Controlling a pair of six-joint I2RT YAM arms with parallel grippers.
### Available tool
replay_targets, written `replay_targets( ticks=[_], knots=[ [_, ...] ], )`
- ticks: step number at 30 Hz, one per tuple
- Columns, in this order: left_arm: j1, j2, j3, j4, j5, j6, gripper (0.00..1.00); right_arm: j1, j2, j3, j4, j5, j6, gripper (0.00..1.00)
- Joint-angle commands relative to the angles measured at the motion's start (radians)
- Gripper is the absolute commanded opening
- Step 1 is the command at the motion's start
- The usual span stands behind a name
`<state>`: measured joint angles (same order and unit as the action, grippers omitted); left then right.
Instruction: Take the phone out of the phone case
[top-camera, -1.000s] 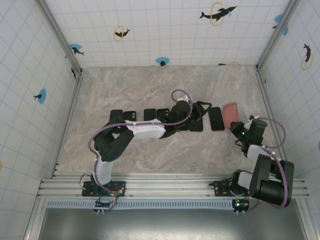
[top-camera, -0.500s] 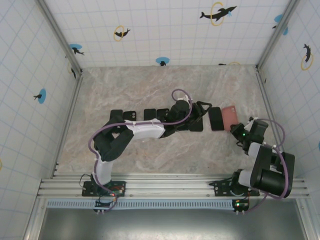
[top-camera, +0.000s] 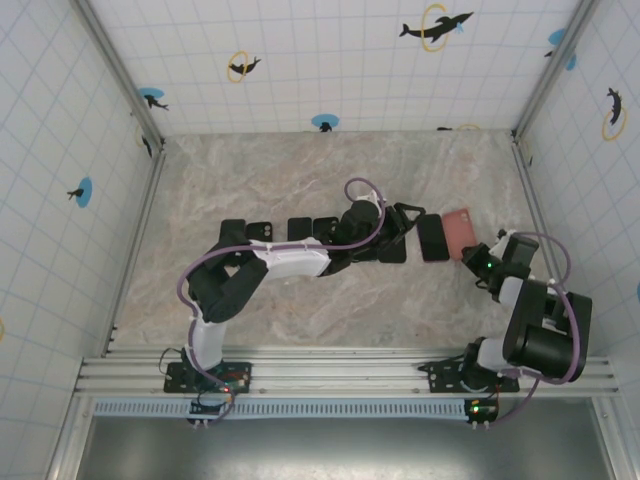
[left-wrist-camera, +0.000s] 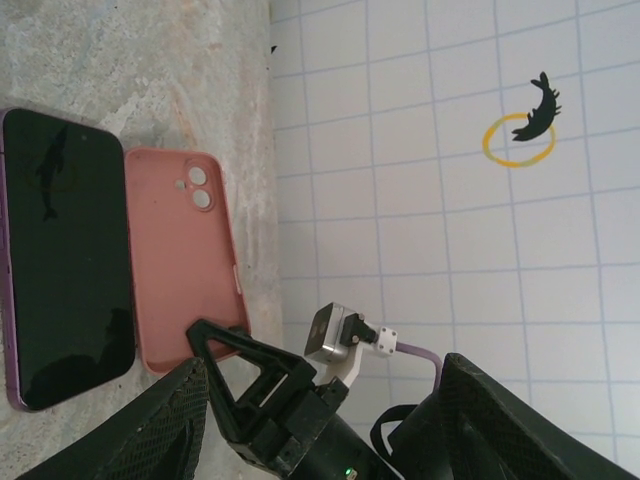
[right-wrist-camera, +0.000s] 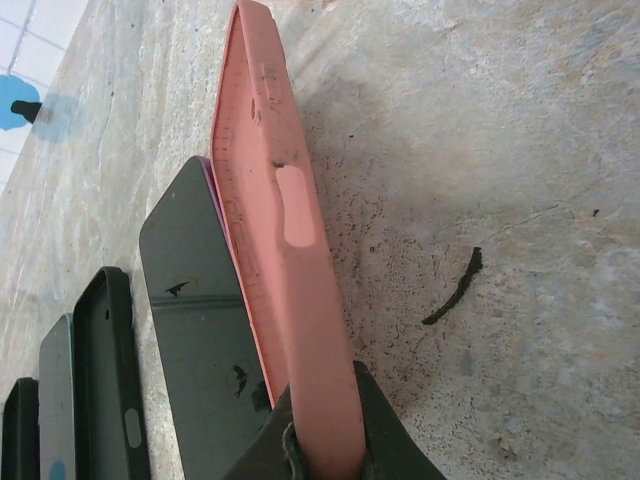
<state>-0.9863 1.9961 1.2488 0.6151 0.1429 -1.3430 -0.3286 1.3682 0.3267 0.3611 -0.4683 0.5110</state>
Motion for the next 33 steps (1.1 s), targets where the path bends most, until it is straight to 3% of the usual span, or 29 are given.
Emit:
replay_targets(
  ticks=[1,7,14,22,33],
  knots=[
    [0.009,0.015,-0.002,0.027,0.013,-0.002,0.63,-0.005,0.023,0.035,-0.013,-0.041,-0.033,0.0],
    [0.01,0.015,0.0,0.025,0.015,0.001,0.63,-0.009,0.026,0.035,-0.025,-0.024,-0.044,0.04],
    [0.011,0.023,0.008,0.026,0.022,-0.001,0.63,-0.008,0.021,0.046,-0.045,-0.023,-0.06,0.24],
    [0.011,0.025,0.014,0.027,0.025,0.0,0.63,-0.008,-0.005,0.074,-0.098,0.03,-0.089,0.39],
    [0.014,0.019,0.007,0.026,0.027,0.003,0.63,0.005,-0.018,0.113,-0.188,0.144,-0.169,0.5]
  ],
)
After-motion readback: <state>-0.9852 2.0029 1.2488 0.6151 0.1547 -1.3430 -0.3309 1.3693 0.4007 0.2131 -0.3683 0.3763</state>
